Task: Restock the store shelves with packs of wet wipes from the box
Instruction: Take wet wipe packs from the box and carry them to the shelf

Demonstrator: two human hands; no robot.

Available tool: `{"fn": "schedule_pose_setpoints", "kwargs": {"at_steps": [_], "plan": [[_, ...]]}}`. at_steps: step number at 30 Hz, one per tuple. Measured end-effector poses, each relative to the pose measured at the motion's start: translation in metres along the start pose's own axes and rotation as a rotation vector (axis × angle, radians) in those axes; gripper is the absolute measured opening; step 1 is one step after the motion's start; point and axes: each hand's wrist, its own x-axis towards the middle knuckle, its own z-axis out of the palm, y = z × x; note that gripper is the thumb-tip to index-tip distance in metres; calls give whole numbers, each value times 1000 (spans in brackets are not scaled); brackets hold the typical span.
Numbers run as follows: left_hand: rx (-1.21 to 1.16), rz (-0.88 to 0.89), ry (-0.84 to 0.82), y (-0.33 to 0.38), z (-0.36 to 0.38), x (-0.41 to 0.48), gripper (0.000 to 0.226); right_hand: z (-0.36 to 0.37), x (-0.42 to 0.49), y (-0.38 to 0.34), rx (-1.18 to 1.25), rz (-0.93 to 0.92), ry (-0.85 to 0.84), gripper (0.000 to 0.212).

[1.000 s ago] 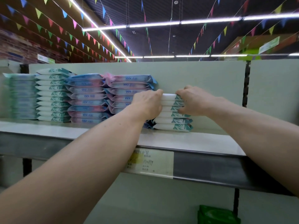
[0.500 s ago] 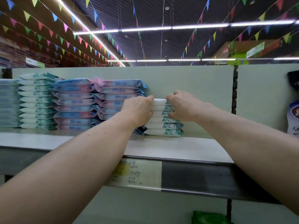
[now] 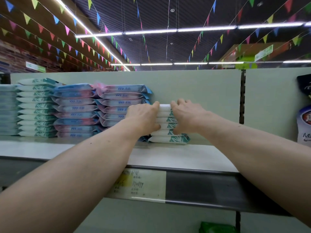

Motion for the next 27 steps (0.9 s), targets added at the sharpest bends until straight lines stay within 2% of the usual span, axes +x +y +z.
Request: {"fn": "schedule_pose_setpoints", "kwargs": {"at_steps": [7, 11, 15, 20, 24, 27], "plan": [[-18, -1, 2, -1, -3, -2, 49, -1, -2, -1, -2, 0, 2, 78], [-96, -23, -22, 0, -7, -6, 55, -13, -7, 0, -24, -4, -6, 76], [-135, -82, -4, -4, -17, -9, 54, -32, -11, -8, -24, -68, 54, 57], [-58, -179, -19, -19, -33, -23, 43, -54, -18, -25, 20, -158, 96, 32], [7, -254, -25, -34, -56, -41, 43, -71, -24, -45, 49, -238, 139, 12], [119, -337, 2, -44, -77, -63, 39, -82, -29, -62, 90, -306, 196, 9]]}}
